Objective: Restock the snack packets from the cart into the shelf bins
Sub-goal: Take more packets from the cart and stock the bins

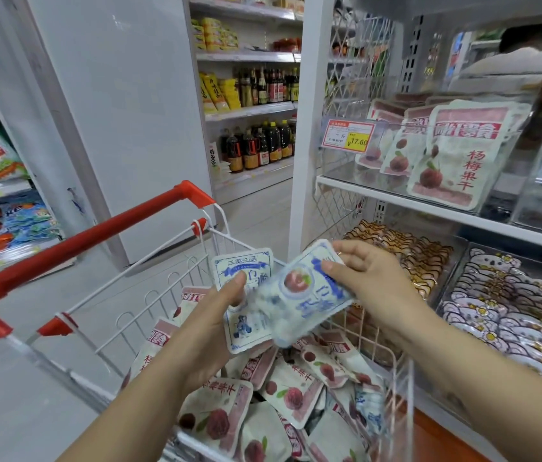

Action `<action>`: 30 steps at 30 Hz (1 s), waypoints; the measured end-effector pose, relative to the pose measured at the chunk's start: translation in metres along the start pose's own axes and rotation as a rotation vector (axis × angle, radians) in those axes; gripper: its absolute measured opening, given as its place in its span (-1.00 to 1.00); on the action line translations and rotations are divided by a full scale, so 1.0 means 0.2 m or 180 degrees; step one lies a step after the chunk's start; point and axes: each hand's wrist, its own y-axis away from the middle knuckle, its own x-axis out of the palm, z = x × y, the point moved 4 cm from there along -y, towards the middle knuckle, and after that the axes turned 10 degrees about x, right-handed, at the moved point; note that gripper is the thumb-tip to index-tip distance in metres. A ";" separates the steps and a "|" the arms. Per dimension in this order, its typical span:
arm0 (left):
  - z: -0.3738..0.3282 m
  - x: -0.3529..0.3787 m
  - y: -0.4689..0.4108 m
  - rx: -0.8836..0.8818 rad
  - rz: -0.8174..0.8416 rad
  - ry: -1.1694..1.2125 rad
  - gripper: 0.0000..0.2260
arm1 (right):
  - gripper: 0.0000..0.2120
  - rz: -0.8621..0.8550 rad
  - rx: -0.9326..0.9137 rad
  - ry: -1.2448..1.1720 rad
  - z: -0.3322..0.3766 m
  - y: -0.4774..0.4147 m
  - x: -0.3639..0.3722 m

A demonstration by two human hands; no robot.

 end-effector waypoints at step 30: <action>-0.57 1.04 -0.14 0.1932 0.1287 -0.2045 -0.58 | -0.40 -0.0321 -0.1375 0.1662 0.80 0.47 -0.55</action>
